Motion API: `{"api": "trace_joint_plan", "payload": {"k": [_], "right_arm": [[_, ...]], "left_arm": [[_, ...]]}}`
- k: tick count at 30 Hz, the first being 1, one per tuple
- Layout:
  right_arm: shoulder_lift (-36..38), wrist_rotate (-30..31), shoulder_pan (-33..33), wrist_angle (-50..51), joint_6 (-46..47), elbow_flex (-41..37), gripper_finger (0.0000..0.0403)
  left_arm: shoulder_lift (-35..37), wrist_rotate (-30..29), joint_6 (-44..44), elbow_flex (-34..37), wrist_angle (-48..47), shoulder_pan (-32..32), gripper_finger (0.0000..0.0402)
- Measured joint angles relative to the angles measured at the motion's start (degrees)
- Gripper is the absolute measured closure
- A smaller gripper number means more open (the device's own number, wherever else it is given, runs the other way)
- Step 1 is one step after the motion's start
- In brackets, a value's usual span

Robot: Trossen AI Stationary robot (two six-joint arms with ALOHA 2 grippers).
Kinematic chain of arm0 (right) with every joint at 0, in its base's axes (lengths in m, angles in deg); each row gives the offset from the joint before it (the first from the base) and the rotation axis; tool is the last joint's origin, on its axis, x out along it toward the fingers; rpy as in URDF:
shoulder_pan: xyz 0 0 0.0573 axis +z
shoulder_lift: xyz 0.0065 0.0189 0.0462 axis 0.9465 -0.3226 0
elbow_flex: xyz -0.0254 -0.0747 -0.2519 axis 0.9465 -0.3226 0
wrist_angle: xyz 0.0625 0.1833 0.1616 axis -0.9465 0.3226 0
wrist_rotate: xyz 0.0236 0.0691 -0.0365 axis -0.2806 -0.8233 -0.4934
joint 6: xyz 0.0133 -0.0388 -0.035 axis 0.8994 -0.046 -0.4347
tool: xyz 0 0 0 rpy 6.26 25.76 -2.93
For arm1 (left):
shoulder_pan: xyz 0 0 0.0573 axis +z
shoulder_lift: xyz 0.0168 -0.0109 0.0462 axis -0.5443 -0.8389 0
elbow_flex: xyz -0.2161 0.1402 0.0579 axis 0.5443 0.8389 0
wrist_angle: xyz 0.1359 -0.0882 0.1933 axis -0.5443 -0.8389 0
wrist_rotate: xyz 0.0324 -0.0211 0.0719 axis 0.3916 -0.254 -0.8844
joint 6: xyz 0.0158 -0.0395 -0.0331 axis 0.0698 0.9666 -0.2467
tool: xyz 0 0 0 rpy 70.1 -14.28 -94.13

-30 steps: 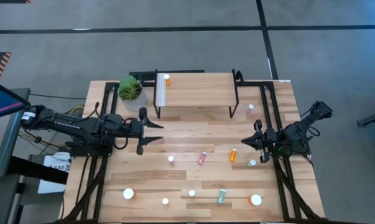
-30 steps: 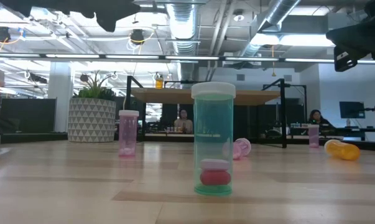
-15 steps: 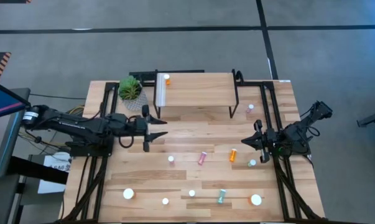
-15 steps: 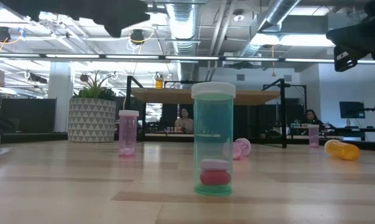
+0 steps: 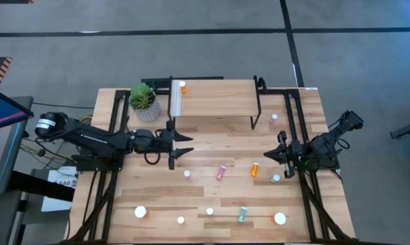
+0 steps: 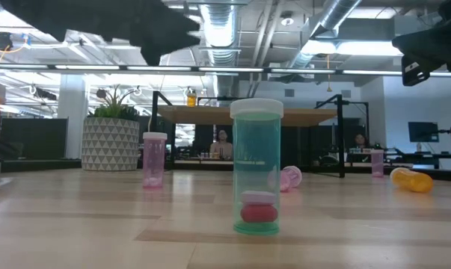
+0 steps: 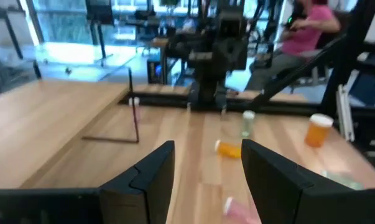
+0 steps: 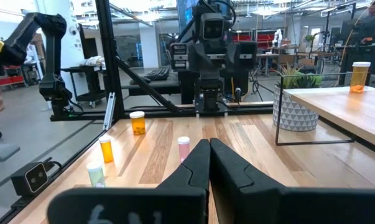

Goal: Pick and place medicine bottles onto shelf by color
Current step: Put the top pink pill bottle on the shelf

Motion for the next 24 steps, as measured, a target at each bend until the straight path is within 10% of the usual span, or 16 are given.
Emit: {"api": "trace_joint_plan", "payload": {"k": [17, 24], "right_arm": [[0.0, 0.0, 0.0, 0.0, 0.0, 0.0, 0.0375], [0.0, 0.0, 0.0, 0.0, 0.0, 0.0, 0.0375]], "left_arm": [[0.8, -2.6, -6.1, -0.1, 3.5, -0.1, 0.0227], [0.8, 4.7, -10.8, -0.1, 10.9, 0.0, 0.0227]]}}
